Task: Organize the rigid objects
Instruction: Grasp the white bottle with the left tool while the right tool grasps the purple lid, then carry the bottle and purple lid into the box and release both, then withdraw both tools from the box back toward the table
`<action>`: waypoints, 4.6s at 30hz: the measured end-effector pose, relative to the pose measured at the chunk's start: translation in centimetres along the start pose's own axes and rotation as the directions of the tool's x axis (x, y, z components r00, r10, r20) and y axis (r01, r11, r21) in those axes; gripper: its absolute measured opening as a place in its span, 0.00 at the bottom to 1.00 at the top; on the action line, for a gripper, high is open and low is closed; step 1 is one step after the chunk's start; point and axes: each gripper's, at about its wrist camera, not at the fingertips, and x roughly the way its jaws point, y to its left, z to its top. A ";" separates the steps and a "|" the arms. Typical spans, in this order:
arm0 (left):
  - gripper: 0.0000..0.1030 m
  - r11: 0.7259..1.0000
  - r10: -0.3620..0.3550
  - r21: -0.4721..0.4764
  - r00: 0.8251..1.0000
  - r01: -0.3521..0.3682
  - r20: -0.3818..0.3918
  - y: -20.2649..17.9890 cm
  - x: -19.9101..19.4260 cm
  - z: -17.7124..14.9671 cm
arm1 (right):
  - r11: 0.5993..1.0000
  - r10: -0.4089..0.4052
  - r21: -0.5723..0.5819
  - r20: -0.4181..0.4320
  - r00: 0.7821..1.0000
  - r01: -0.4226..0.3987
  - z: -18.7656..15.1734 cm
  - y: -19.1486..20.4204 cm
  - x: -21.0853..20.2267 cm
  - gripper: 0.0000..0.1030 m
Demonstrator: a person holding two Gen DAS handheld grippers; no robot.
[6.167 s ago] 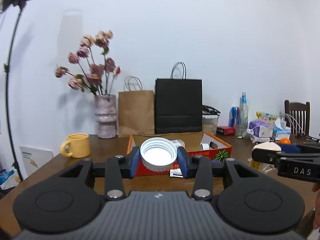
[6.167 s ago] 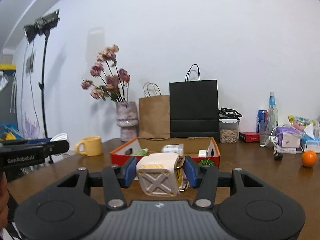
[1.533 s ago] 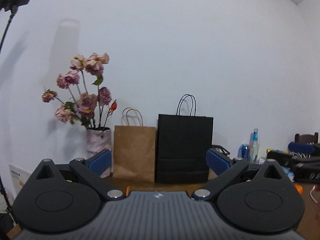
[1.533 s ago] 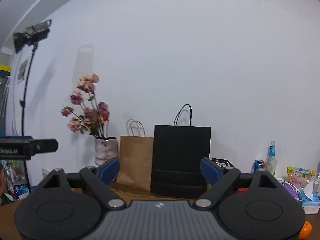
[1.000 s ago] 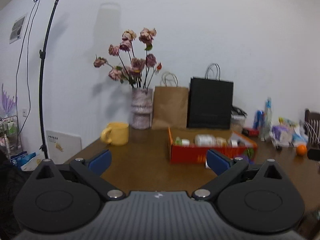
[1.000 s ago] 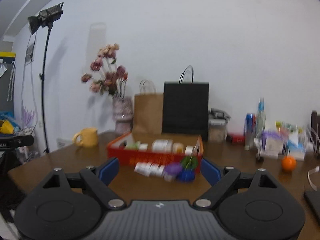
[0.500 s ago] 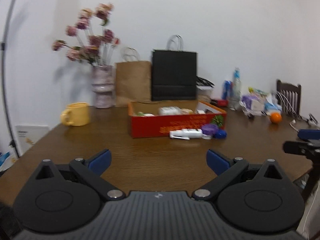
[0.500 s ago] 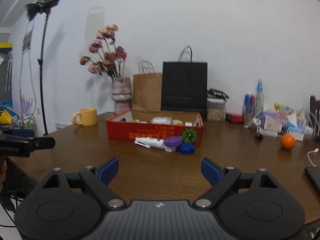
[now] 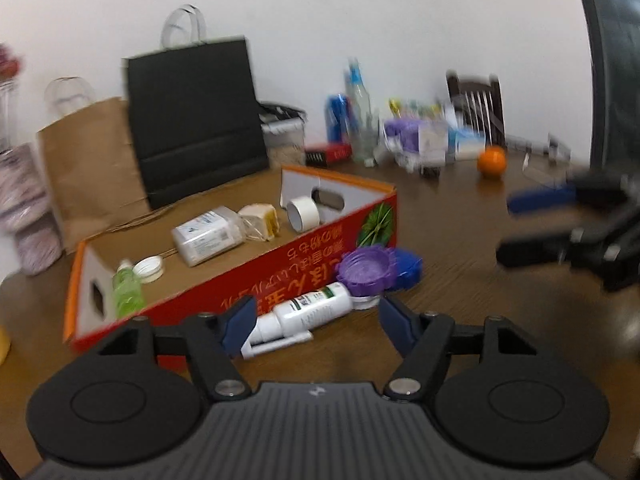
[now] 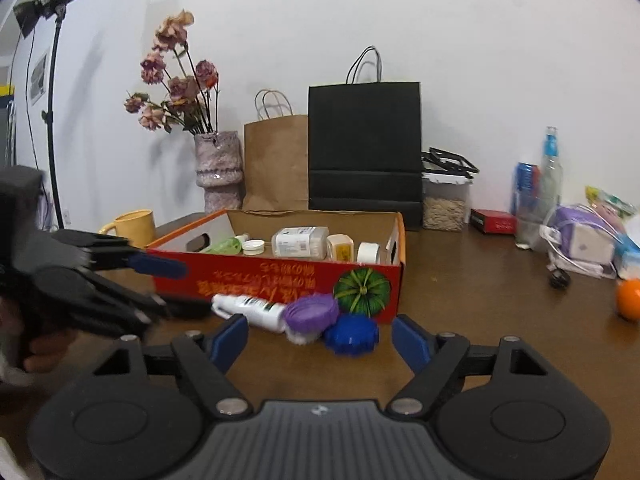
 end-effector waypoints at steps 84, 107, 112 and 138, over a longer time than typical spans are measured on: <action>0.28 0.854 0.408 -0.408 0.903 -0.323 0.138 -7.6 -21.5 -3.2 | 0.996 -0.049 -0.058 0.243 0.969 0.065 -4.1 9.2 -12.8 0.52; 0.28 0.832 0.278 -0.464 0.952 -0.304 -0.126 14.9 4.6 7.9 | 0.999 -0.009 0.033 -0.062 0.998 0.011 14.9 -4.6 19.6 0.52; 0.28 0.782 0.146 -0.563 0.956 -0.268 -0.253 18.9 10.5 7.1 | 0.997 -0.054 0.047 -0.225 0.973 0.066 14.7 -6.4 28.1 0.52; 0.65 0.838 0.255 -0.452 0.952 -0.306 -0.171 16.4 4.9 9.7 | 0.996 -0.075 0.029 -0.258 0.963 0.085 16.4 -5.7 25.5 0.67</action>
